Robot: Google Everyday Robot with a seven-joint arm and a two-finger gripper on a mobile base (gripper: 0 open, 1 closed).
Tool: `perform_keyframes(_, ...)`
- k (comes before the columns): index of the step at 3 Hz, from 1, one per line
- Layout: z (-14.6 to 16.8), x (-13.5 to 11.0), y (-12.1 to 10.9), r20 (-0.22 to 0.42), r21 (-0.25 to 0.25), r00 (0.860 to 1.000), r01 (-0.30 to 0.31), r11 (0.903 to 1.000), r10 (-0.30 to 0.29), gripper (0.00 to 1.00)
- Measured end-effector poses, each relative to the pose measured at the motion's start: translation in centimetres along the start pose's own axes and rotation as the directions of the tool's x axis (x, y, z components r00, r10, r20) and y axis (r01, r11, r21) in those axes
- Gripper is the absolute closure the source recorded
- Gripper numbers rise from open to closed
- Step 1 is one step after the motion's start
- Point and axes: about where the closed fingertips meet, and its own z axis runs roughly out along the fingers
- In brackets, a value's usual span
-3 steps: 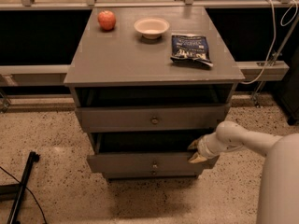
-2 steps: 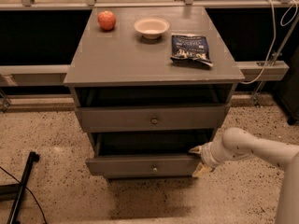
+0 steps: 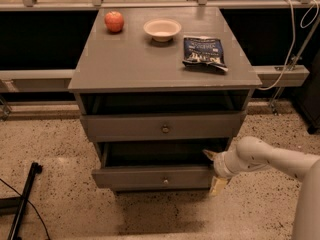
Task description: Open middle drawer
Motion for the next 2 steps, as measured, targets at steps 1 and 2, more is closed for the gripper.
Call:
perform_keyframes(1, 1.0, 0.0, 0.0, -0.02, -0.049, 1.0, -0.016, 0.9987, 0.015, 0.18)
perform_keyframes(2, 2.3, 0.0, 2.1, -0.044, -0.141, 0.998, -0.048, 0.9888, 0.042, 0.47)
